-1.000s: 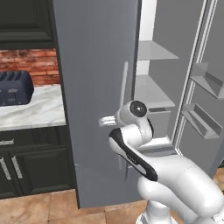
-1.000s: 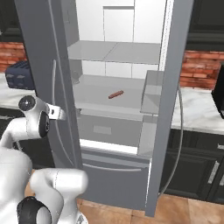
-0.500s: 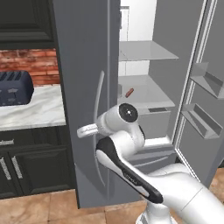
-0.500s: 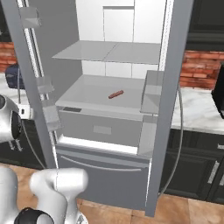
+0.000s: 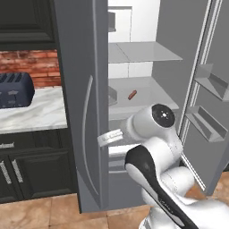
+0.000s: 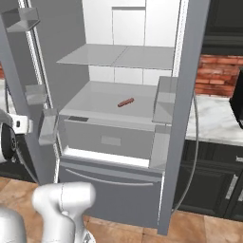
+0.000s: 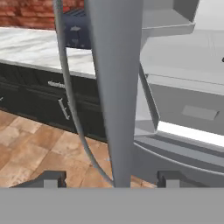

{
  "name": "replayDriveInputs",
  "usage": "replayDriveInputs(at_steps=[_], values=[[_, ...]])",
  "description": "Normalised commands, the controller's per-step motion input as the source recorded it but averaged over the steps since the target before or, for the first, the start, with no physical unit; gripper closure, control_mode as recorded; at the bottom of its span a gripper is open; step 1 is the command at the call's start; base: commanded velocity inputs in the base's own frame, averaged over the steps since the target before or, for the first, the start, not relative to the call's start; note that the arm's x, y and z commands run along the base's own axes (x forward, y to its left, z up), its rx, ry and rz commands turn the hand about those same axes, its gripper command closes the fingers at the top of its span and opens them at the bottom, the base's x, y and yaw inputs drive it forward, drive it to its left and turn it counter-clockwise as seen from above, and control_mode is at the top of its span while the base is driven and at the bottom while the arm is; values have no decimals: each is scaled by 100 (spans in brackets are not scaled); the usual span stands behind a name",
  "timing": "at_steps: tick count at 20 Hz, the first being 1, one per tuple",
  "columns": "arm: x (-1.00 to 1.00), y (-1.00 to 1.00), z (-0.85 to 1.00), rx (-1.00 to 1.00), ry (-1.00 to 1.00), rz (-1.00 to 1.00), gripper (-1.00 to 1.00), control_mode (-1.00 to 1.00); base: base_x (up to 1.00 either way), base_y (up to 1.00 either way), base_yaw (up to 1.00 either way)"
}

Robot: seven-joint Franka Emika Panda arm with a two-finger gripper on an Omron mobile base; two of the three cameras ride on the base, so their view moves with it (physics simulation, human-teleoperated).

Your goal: Move the hot dog bun to the plate on the dining table and place the condiment next to that plate. Then navigate to the fridge and take the sausage and place it on the plate as well.

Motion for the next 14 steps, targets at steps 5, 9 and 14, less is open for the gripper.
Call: replayDriveInputs(at_steps=[5, 9, 14], values=[[18, -100, 10, -3, 23, -12, -100, -100, 0, 0, 0], [95, -47, -11, -1, 16, -11, -100, -100, 0, 0, 0], [100, 0, -54, 0, 9, -3, -100, -100, 0, 0, 0]])
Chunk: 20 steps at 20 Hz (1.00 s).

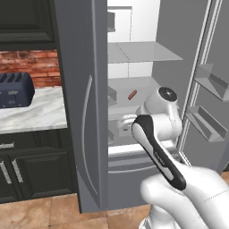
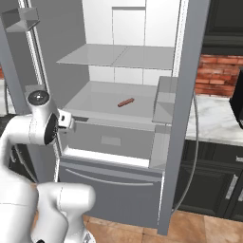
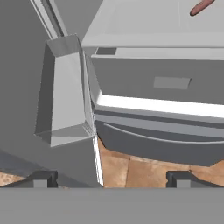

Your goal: Move the hot dog bun to the plate on the dining table and place the condiment next to that plate. Then navigate to the fridge and take the sausage and place it on the plate as well.

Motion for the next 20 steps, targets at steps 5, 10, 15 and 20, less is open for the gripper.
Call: replayDriveInputs(at_steps=[5, 10, 15, 20], values=[[100, 0, -84, 0, 3, 0, -100, -100, 0, 0, 0], [97, 0, -61, 0, 6, 4, -100, -100, 0, 0, 0], [83, 1, -49, 2, 13, 14, -100, -100, 0, 0, 0], [23, 32, -40, 3, 16, 24, -100, -100, 0, 0, 0]])
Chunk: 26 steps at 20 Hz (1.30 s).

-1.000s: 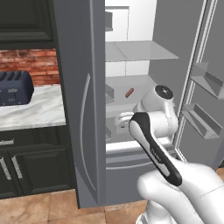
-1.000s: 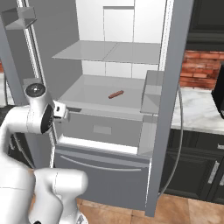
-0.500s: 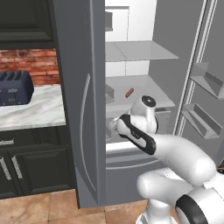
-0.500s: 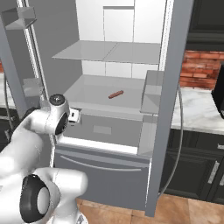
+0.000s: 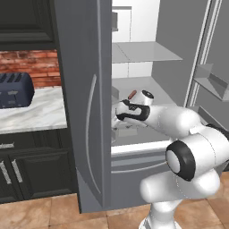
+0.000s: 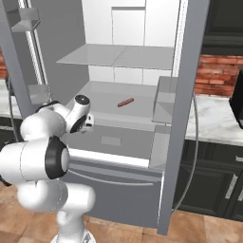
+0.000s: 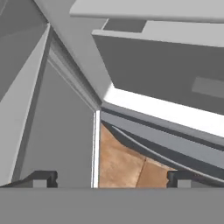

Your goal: Move the hot dog bun to the plate on the dining table and place the condiment next to that plate. Then navigate to the fridge and take the sausage and place it on the plate as well.

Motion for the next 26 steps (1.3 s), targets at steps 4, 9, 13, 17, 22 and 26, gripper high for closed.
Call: replayDriveInputs(at_steps=[4, 9, 13, 17, 22, 26], values=[[-86, 74, -67, 0, 5, 28, -100, -100, 0, 0, 0], [-100, 83, -39, 0, 0, 28, -100, -100, 0, 0, 0], [-71, 43, 8, 1, -6, 16, -100, -100, 0, 0, 0], [2, -26, 54, -1, -7, -5, -100, -100, 0, 0, 0], [10, -99, 65, -16, 0, -26, -100, -100, 0, 0, 0], [9, -96, 59, -21, 0, -36, -100, -100, 0, 0, 0]])
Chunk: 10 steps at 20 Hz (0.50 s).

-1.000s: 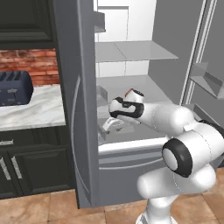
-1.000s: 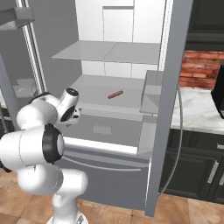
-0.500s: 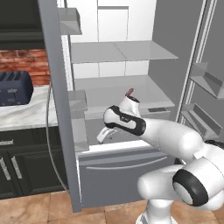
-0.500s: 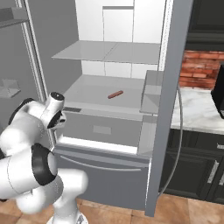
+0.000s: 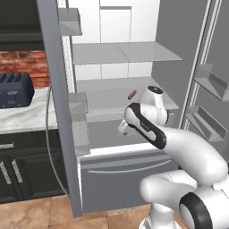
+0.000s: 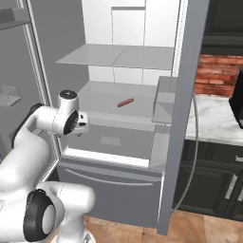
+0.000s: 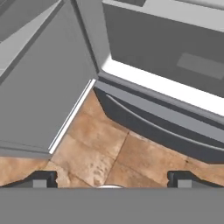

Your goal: Move the hot dog bun to the plate on the dining table and place the condiment next to that plate. Then navigate to the fridge and take the sausage and place it on the plate as well.

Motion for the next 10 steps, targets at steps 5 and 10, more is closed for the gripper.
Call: replayDriveInputs(at_steps=[5, 10], values=[[0, -66, 14, -10, 2, -35, -100, -100, 0, 0, 0], [-56, -56, -7, 0, 0, -12, -100, -100, 0, 0, 0]])
